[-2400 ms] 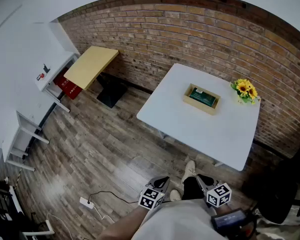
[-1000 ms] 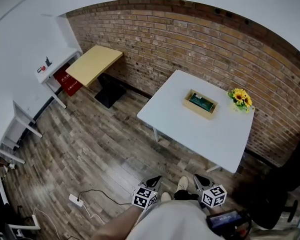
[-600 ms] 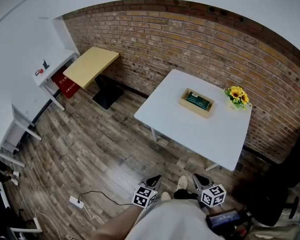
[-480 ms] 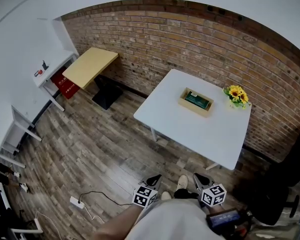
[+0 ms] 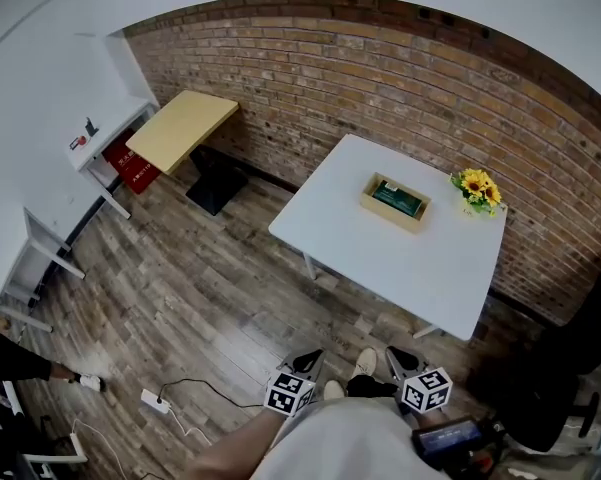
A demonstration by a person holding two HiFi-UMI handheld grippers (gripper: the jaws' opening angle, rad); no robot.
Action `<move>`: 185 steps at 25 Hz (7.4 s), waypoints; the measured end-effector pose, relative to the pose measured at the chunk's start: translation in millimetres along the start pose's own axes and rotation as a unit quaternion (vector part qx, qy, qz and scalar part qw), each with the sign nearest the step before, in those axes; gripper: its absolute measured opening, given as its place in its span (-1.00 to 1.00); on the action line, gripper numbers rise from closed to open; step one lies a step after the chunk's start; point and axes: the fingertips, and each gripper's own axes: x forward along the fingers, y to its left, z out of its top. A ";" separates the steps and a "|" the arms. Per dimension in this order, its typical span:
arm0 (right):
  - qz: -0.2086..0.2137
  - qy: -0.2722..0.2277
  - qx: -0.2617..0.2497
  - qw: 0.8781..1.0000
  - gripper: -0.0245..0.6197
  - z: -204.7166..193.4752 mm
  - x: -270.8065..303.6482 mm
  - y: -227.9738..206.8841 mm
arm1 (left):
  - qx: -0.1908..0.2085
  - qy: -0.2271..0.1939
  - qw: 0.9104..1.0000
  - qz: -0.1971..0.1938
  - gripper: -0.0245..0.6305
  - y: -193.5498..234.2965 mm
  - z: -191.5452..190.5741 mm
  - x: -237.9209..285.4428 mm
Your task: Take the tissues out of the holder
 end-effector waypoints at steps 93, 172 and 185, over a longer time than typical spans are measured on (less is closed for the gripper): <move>-0.215 -0.073 0.126 0.966 -0.90 162.5 158.4 -193.9 | 0.207 0.084 0.944 -0.243 -0.90 139.1 237.1 276.3; -0.332 -0.150 0.277 0.889 -0.90 98.3 102.1 -221.4 | 0.622 0.373 0.614 -0.312 -0.10 112.2 278.9 438.1; -0.322 -0.146 0.269 0.896 -0.90 100.8 104.7 -216.4 | 0.598 0.346 0.651 -0.314 -0.22 106.9 288.1 425.0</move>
